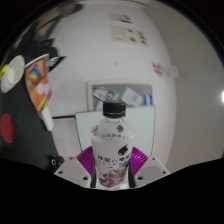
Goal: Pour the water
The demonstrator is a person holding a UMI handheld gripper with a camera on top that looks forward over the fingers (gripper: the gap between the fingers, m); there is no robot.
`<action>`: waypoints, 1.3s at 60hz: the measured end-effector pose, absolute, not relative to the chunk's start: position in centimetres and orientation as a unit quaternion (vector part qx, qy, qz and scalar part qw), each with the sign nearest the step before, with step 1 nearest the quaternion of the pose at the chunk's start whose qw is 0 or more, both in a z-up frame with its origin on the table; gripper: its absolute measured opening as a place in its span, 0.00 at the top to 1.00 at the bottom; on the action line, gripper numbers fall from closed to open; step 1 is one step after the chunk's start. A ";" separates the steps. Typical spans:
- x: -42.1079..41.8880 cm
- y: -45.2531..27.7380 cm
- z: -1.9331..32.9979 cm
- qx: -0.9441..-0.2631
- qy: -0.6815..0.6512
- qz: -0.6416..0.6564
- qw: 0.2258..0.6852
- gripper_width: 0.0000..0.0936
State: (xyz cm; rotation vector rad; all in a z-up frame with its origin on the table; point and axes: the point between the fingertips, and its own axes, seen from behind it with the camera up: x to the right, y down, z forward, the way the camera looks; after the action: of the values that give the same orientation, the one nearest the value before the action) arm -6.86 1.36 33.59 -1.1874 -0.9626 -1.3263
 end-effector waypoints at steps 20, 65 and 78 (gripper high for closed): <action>-22.1 4.8 18.4 -0.301 -0.661 -0.599 0.338 0.55; -18.2 0.6 26.5 -0.730 -0.216 -0.095 0.641 0.55; -17.0 0.0 15.8 -0.793 -0.114 0.012 0.599 0.55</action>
State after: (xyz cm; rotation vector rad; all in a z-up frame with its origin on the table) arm -16.99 0.03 15.78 -1.8385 -0.2652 0.0269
